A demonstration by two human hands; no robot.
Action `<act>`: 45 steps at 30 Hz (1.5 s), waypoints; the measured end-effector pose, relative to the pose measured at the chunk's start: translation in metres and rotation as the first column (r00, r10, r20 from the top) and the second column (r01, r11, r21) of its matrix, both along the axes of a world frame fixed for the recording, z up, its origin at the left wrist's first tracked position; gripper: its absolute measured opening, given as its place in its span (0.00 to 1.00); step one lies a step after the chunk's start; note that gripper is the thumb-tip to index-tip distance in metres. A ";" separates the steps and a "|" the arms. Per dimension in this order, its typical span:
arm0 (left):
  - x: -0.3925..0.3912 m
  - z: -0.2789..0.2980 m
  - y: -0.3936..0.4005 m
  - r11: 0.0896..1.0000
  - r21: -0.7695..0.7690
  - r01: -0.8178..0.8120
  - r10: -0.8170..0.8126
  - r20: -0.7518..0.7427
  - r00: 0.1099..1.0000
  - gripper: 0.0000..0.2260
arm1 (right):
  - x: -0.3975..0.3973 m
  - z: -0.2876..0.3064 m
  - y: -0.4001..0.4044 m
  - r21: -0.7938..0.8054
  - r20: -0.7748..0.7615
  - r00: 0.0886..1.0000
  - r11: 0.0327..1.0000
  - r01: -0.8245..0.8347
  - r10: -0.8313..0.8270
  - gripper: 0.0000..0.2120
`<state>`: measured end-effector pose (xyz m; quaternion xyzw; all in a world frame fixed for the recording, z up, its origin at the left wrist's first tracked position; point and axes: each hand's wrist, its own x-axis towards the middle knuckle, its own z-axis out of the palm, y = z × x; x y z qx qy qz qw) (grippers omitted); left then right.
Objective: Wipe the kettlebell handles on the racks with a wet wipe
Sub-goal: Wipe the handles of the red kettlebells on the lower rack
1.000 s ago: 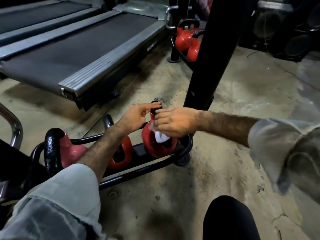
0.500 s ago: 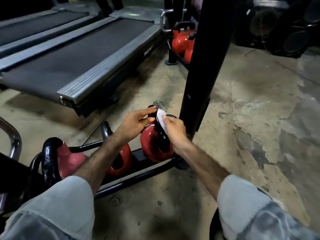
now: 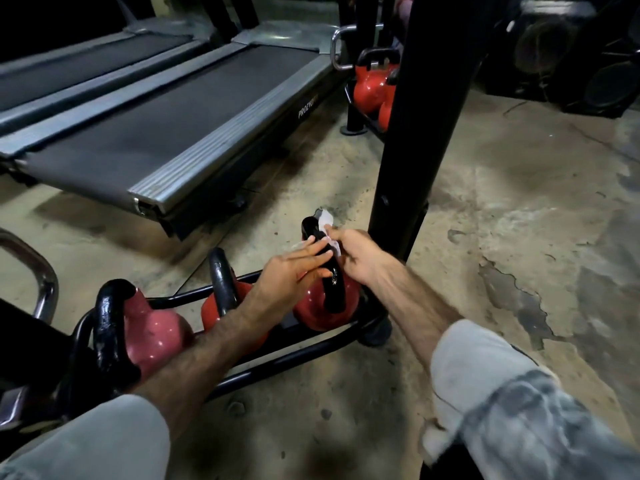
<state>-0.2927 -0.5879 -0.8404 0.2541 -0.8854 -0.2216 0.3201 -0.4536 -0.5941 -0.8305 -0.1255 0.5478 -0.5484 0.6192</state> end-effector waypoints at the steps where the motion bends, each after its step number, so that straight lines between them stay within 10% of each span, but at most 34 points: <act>1: 0.000 0.000 0.000 1.000 0.007 -0.005 0.005 -0.004 1.000 0.17 | 0.001 -0.003 -0.014 0.044 0.010 1.000 0.999 0.013 -0.013 0.06; 12: 0.000 0.007 0.000 0.999 0.020 -0.025 0.026 -0.053 0.998 0.16 | -0.015 -0.023 -0.021 0.106 0.104 0.992 0.991 -0.087 0.076 0.10; 18: 0.001 0.009 -0.001 1.000 0.027 -0.015 0.017 -0.051 0.999 0.15 | -0.003 -0.008 -0.028 0.042 -0.267 0.963 0.999 -0.016 0.027 0.07; 21: 0.002 0.008 -0.001 1.000 0.017 -0.023 0.024 -0.060 0.998 0.15 | -0.009 0.008 0.003 -0.108 -0.736 0.677 0.991 -0.084 -0.023 0.05; 24: 0.001 0.008 -0.003 1.000 0.011 -0.026 0.027 -0.064 0.998 0.15 | -0.015 0.025 0.010 -0.115 -0.857 0.514 0.955 -0.272 0.043 0.09; 29: 0.001 0.009 -0.004 0.999 0.038 -0.005 0.007 -0.075 0.997 0.15 | -0.012 0.032 -0.045 -0.074 -0.888 0.446 0.921 -0.382 0.113 0.23; 35: 0.002 0.008 -0.004 0.998 0.055 0.014 -0.010 -0.074 0.997 0.15 | -0.021 0.031 -0.072 0.145 -0.922 0.228 0.825 -0.547 0.313 0.04; 40: 0.004 0.001 -0.010 1.000 -0.007 0.027 -0.027 -0.102 0.994 0.13 | -0.026 0.062 -0.050 0.380 -0.874 -0.136 0.482 -0.789 0.467 0.05; 45: 0.002 -0.006 -0.017 0.987 -0.129 0.095 -0.107 -0.090 0.990 0.14 | -0.004 0.070 -0.081 0.584 -0.802 -0.434 0.390 -0.712 0.410 0.07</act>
